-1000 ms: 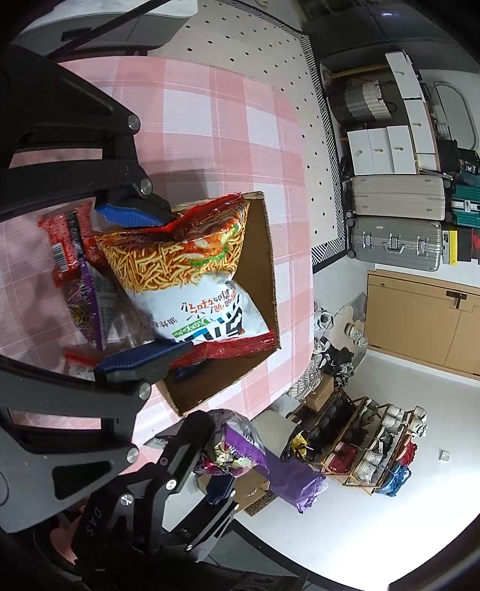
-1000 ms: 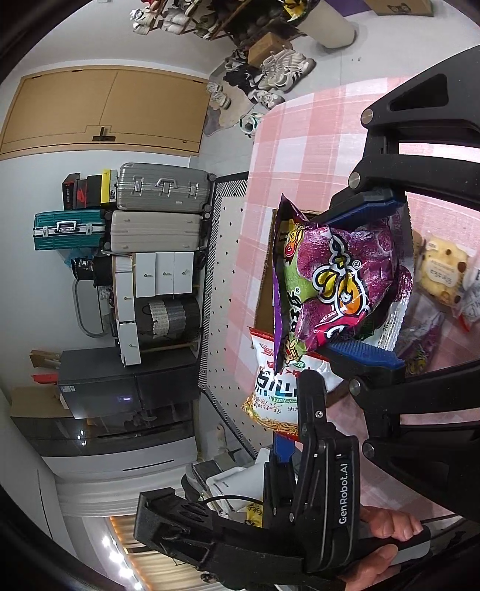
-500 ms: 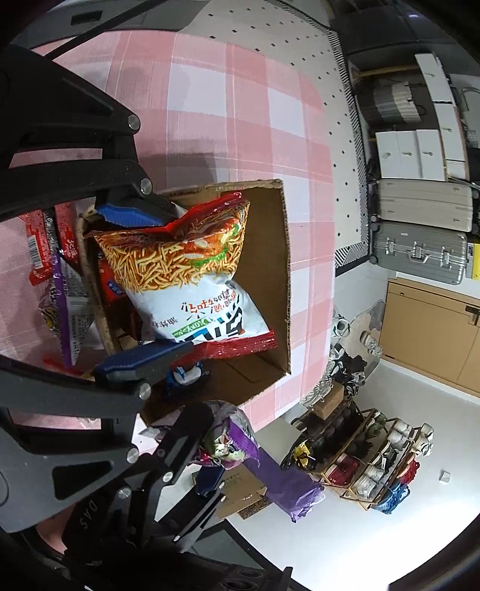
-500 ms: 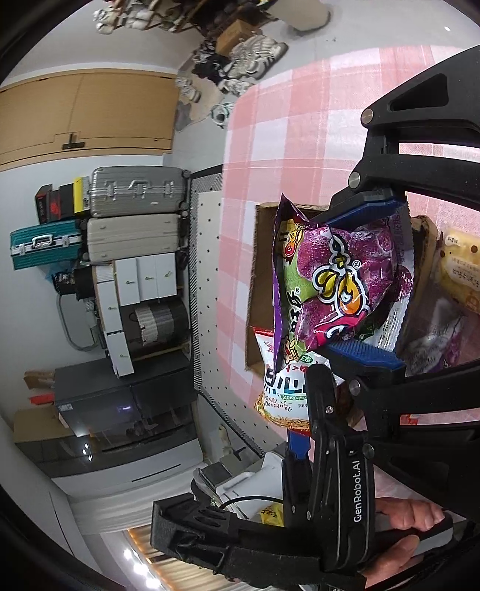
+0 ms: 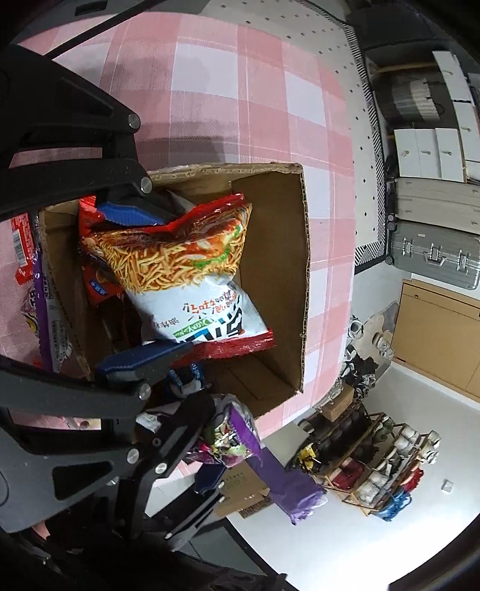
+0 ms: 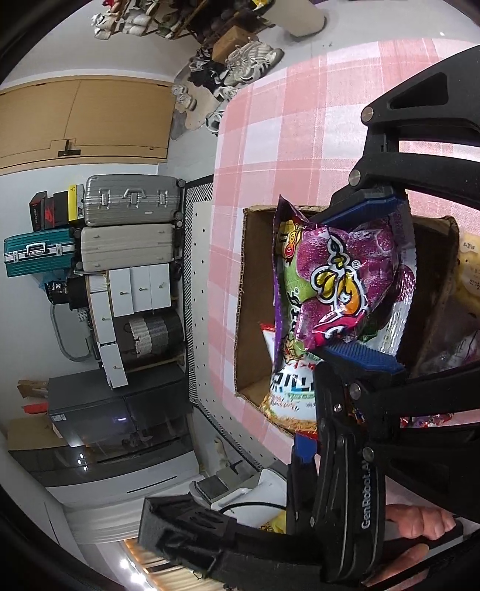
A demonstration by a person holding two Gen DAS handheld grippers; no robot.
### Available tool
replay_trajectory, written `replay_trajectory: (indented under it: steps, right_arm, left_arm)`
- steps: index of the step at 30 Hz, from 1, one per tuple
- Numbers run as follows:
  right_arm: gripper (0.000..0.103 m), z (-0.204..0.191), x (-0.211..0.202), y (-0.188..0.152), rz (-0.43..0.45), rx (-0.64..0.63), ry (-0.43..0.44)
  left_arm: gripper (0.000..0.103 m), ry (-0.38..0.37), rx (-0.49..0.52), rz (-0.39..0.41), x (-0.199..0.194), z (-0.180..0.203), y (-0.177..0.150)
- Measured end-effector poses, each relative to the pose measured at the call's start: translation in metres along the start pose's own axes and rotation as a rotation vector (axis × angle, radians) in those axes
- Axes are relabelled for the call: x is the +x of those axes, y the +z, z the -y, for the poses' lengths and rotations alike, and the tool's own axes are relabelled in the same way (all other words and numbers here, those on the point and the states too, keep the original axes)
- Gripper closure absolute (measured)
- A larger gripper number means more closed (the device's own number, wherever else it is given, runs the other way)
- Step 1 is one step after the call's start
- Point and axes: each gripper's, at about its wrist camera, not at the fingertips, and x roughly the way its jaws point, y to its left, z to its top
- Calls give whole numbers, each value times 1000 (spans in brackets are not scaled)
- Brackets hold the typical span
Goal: Organize snacks
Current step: 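Open the left gripper dropping the noodle bag while the right drops the purple bag, then withdraw both open grippers from the box toward the remaining snacks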
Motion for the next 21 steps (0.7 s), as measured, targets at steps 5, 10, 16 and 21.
replay_trajectory:
  steps: [5, 10, 16, 21]
  right_arm:
    - [24, 8, -4, 0, 18, 19, -19]
    - [17, 12, -20, -1, 60, 24, -21]
    - [17, 10, -37, 1, 88, 14, -23]
    - [16, 8, -52, 2, 114, 12, -25]
  left_arm:
    - [39, -10, -28, -23, 3, -2, 5]
    - [30, -6, -22, 1, -6, 4, 5]
    - [22, 21, -11, 38, -28, 9, -1]
    - [22, 47, -5, 51, -45, 14, -6]
